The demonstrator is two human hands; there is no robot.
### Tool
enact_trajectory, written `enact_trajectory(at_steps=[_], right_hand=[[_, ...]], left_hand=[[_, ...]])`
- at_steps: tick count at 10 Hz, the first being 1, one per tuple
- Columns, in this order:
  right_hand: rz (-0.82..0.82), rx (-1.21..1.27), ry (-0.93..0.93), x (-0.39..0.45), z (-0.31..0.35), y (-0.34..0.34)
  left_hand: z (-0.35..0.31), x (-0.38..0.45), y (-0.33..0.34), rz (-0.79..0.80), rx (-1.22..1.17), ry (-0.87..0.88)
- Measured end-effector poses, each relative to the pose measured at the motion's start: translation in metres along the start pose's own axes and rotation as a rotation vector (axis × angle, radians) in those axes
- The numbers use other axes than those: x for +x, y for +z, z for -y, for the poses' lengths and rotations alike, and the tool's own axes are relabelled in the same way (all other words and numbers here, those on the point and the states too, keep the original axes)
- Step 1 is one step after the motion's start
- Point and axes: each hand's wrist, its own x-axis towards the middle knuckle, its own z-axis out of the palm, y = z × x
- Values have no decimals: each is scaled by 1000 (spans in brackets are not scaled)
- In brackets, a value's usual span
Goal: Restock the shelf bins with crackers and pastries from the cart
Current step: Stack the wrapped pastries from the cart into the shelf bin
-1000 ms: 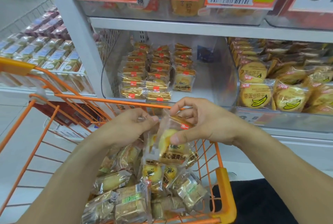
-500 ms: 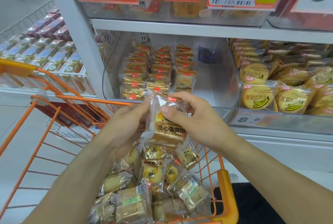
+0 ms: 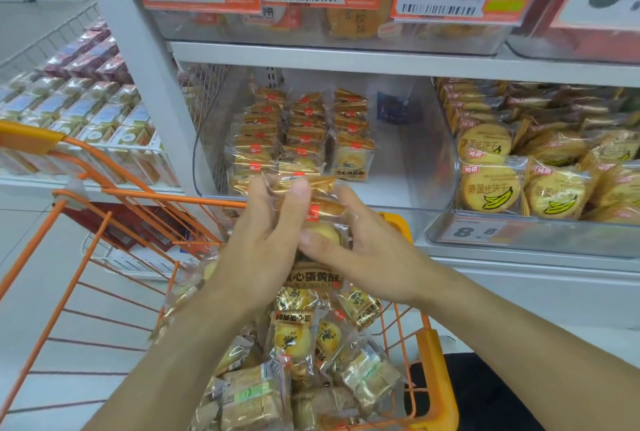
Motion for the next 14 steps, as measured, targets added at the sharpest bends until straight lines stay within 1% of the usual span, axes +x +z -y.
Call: enact_trajectory(at_steps=[1,2,3,5,6,7,8,9,10,11,12,13,14], right_hand=[[156,-72,10,1,-3,1],[50,-94,-18,2,-2,9],[-124,-254,-152,6,2,3],[-234,-372,-427,18,-2,-25],[-368,-351,-504,27,-4,-43],[-518,-210,-280,41,-15,-62],[-551,-53,117,60,-35,-79],[-445,51,399,78,-50,-84],[-320,-64,495,92,-54,-79],[-285,-265,502,100,-53,-72],[-331,-491,557,100,-43,-65],[-323,-559,608,102,-39,-58],[-315,-533,637,106,-38,-56]], left_hand=[[17,6,-3,-83,93,55],[24,10,-7,-139,95,80],[25,12,-6,-66,32,105],[18,5,-5,126,-46,181],[19,4,-9,112,133,221],[33,14,-13,47,578,317],[53,21,-13,107,846,232],[61,22,-8,173,924,201],[63,24,-8,184,969,203],[65,24,-8,186,979,209],[67,24,-8,190,997,200],[67,24,-8,195,991,202],[67,24,-9,202,991,205]])
